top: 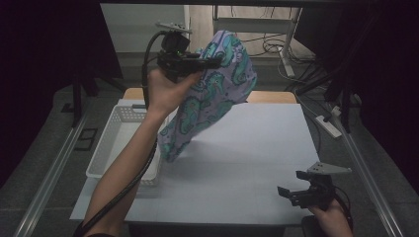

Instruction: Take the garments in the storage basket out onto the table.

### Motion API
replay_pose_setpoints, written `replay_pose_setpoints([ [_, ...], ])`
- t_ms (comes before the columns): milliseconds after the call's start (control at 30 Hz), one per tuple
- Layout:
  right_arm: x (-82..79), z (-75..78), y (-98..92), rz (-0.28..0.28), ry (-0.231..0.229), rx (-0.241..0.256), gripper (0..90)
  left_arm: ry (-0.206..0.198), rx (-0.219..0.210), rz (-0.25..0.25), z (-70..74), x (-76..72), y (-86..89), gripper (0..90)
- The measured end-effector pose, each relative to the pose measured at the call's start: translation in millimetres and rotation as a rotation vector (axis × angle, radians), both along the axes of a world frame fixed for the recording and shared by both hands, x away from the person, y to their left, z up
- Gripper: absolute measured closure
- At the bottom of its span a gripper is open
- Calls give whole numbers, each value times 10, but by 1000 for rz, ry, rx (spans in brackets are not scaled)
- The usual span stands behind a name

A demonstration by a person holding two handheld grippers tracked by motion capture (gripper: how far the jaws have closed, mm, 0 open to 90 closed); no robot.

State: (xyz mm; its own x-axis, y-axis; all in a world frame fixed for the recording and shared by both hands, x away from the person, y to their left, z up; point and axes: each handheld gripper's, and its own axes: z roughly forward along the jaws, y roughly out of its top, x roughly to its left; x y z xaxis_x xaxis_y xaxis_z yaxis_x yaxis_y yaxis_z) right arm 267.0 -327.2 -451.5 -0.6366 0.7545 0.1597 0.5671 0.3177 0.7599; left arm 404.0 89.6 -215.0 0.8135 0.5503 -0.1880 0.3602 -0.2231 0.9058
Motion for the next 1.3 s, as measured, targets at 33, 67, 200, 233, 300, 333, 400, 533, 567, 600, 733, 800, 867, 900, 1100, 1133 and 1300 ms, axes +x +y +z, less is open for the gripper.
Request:
replay_pose_setpoints([
  [33, -2, 2, -3, -1, 1, 2, 13, -1, 3, -9, 4, -1, -38, 741],
  [67, -2, 2, -3, -1, 1, 2, 13, -4, 8, -14, 7, -5, -74, 741],
  [200, -2, 2, -10, 2, -5, 5, 13, -16, 39, -26, -31, -19, -220, 741],
  [233, -2, 2, -11, 2, -4, 6, 14, -17, 48, -26, -48, -20, -241, 741],
  [300, -2, 2, -13, 2, -4, 8, 14, -22, 70, -24, -84, -17, -276, 741],
  [333, -2, 2, -13, 2, -4, 9, 14, -26, 78, -22, -104, -16, -290, 740],
  [400, -2, 2, -14, 2, -5, 10, 14, -28, 99, -21, -149, -10, -319, 740],
  [533, -3, 2, -12, 2, -2, 9, 14, -28, 144, -8, -254, 4, -367, 738],
  [567, -3, 2, -12, 2, -2, 9, 14, -28, 144, -8, -254, 4, -367, 738],
  [600, -3, 3, -12, 2, -2, 9, 13, -26, 151, -4, -284, 7, -373, 738],
  [733, -2, 2, -12, 3, -1, 8, 13, -12, 165, 6, -413, 38, -369, 734],
  [800, -2, 2, -11, 3, -1, 8, 14, -3, 174, 9, -486, 59, -359, 733],
  [867, -3, 2, -10, 2, 0, 7, 14, 16, 172, 14, -560, 82, -344, 733],
  [900, -2, 2, -10, 2, 1, 7, 14, 23, 176, 16, -596, 91, -338, 733],
  [1100, 0, 2, -8, 3, 4, 4, 14, 64, 214, 22, -830, 127, -330, 735],
  [1133, 0, 2, -8, 3, 4, 4, 14, 64, 214, 22, -830, 127, -330, 735],
  [1300, 1, 1, -6, 4, 5, 3, 14, 86, 240, 18, -988, 147, -360, 735],
])
